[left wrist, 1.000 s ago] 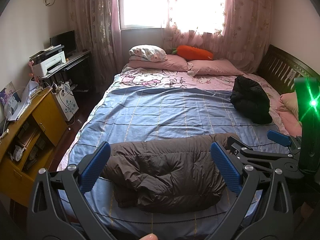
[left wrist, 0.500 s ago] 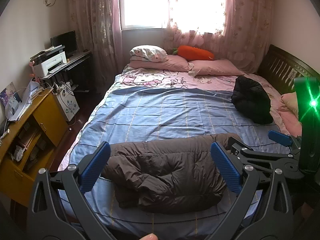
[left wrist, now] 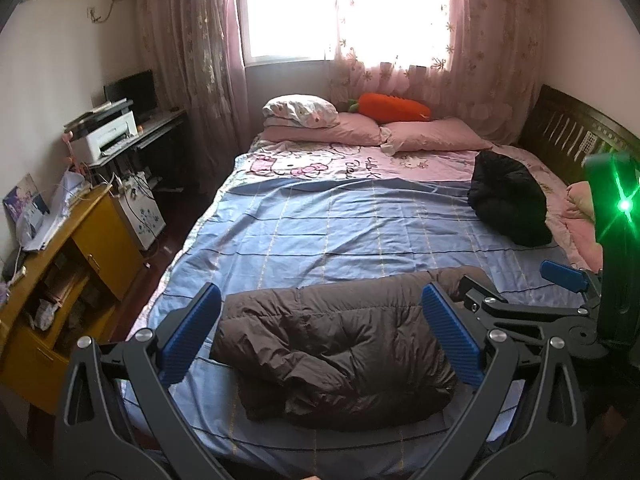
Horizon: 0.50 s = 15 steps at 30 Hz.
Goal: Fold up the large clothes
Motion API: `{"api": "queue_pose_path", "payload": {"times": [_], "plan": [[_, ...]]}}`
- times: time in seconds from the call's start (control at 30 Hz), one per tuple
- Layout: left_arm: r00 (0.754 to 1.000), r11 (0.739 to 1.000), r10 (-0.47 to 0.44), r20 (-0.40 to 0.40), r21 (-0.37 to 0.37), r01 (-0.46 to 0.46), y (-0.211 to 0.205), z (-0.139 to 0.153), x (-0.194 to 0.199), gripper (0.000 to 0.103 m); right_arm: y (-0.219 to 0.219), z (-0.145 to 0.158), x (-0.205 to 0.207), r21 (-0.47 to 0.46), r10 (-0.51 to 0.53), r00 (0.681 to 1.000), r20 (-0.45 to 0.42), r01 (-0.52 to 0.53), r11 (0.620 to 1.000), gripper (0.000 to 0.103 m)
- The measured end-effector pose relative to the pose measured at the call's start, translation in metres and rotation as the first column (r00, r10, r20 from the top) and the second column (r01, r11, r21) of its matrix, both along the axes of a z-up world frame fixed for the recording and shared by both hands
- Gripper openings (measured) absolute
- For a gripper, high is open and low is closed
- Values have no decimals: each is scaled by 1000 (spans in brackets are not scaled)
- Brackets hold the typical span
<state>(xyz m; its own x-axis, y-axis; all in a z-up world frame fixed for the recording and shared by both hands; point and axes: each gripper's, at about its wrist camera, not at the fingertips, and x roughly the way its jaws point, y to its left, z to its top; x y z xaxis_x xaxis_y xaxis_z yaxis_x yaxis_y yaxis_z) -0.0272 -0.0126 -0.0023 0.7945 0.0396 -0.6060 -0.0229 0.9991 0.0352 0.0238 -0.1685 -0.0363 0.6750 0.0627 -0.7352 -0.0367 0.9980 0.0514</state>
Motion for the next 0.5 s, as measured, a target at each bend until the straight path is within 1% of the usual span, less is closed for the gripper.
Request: {"api": "queue_pose_path", "payload": {"times": [0.17,0.3,0.4,0.5], "plan": [[1000,1000,-8,1,2,8,0,0,-1,101,0,0,0,-2,1,1000,2,-1,1000,102],[998,997,-43,-37,-65,41,2,-3,3,101,1,1,-1,8,1,1000,6,-1,1000,102],[999,997,-41,-34,-61,39,1,-4,4,101,3,0,-1,4,0,1000,8,-1,1000,102],[999,999,-33,-29,-41,32,-3,-5,5,101,2,-2,2,25,12,1000,5,-12,1000,102]]}}
